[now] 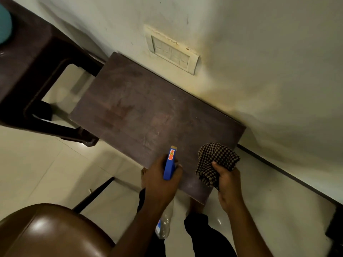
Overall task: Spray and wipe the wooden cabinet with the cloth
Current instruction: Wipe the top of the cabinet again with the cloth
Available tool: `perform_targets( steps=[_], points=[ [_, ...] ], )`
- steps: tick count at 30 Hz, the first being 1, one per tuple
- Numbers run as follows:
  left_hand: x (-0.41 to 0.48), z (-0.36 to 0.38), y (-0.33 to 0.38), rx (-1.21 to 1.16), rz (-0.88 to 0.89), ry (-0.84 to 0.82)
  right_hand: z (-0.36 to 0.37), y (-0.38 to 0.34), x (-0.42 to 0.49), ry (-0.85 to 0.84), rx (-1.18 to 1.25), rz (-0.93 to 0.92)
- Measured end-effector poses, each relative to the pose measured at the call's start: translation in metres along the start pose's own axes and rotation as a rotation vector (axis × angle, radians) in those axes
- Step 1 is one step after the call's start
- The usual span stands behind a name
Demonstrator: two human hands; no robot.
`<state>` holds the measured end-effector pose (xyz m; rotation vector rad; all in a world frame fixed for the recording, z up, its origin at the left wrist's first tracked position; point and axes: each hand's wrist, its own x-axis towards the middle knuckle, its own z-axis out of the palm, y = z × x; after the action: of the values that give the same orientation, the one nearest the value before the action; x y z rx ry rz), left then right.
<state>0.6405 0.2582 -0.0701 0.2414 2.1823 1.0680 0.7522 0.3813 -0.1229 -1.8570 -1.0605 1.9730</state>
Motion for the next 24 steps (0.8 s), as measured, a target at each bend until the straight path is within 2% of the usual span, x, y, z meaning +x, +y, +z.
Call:
perform_targets(
  steps=[6, 10, 14, 19, 22, 24],
  points=[
    [0.039, -0.023, 0.012, -0.062, -0.045, -0.069, 0.018, 0.003, -0.003, 0.143, 0.070, -0.002],
    [0.061, -0.056, 0.017, -0.116, -0.056, 0.017, 0.047, 0.004, -0.012, 0.189, 0.079, 0.006],
    [0.084, -0.095, 0.021, -0.167, -0.090, 0.033, 0.080, -0.001, -0.017, 0.202, 0.126, 0.017],
    [0.110, -0.127, 0.002, -0.132, -0.246, 0.129, 0.112, -0.002, -0.018, 0.220, 0.137, 0.002],
    [0.115, -0.133, -0.003, -0.102, -0.296, 0.072, 0.123, 0.001, -0.018, 0.223, 0.171, 0.034],
    [0.113, -0.130, 0.003, -0.145, -0.300, -0.034, 0.127, 0.003, -0.018, 0.221, 0.193, 0.050]
  ],
)
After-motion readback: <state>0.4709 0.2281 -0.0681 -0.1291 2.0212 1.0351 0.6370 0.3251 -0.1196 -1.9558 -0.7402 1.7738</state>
